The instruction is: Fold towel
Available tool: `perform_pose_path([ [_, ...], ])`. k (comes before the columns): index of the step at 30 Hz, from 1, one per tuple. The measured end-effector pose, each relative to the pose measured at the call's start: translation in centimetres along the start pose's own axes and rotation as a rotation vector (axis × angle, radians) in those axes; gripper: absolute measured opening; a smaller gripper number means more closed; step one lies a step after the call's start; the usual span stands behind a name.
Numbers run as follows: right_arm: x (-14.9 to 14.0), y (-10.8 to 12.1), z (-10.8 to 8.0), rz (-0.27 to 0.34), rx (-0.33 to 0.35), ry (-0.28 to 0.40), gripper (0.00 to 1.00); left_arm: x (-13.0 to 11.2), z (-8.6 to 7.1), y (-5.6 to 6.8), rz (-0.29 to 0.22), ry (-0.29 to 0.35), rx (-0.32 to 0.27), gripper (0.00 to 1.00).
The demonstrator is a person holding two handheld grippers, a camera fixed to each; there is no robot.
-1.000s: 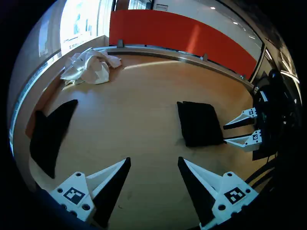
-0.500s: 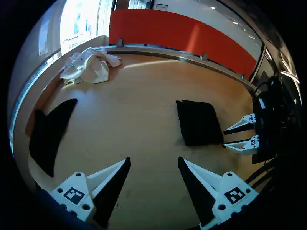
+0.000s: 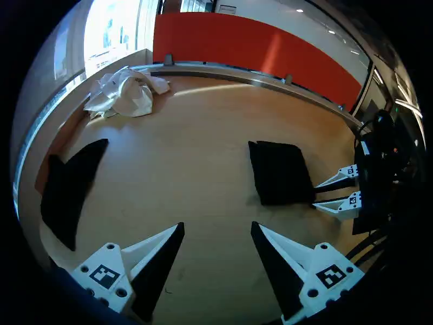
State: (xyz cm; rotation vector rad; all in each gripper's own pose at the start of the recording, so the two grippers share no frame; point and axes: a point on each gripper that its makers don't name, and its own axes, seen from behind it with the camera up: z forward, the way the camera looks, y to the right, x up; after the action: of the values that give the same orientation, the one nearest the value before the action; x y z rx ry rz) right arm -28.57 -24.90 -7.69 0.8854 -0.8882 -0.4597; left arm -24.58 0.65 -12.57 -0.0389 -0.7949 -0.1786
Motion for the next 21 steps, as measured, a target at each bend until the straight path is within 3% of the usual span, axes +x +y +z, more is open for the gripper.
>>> perform_pose_path([
  [11, -0.06, -0.13, 0.02, 0.032, 0.003, 0.011, 0.1, 0.11, -0.04, 0.03, 0.004, 0.0, 0.001, 0.91],
  [21, 0.75, 0.39, -0.53, 0.023, -0.011, 0.027, 0.04, 0.08, -0.01, 0.15, 0.006, 0.0, -0.003, 0.91],
])
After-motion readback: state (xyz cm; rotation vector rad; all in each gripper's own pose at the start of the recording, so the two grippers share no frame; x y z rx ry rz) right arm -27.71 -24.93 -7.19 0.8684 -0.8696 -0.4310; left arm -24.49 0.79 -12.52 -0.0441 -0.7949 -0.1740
